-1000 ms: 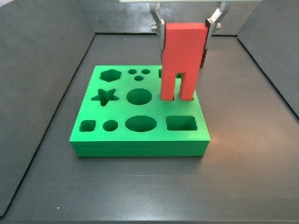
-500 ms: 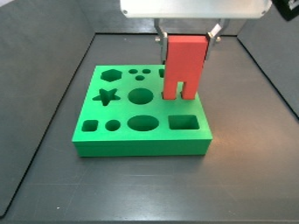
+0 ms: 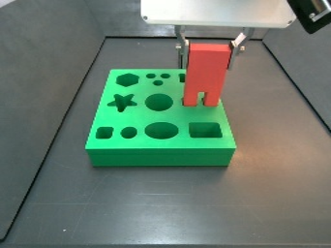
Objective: Insert the double-square object.
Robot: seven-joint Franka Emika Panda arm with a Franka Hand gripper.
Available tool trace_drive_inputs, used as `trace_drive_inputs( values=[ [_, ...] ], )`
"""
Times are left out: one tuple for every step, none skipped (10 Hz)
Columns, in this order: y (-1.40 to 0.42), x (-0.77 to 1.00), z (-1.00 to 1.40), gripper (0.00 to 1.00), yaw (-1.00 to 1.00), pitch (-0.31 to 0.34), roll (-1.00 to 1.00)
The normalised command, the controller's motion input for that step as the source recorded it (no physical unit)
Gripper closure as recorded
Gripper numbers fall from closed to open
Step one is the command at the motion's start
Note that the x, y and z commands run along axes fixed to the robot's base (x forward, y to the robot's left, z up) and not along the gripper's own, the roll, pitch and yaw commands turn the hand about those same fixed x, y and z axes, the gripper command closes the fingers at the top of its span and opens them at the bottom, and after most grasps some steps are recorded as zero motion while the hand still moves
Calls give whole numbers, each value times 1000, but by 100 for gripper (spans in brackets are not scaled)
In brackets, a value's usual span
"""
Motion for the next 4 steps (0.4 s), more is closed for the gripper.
trace_drive_inputs(
  values=[
    [157,40,-189,100,106,0,6],
    [169,0,-189,100,154,-10,1],
    [31,-49,0,100,-91,-19,-7],
    [0,0,0,100,0,0,0]
  ],
)
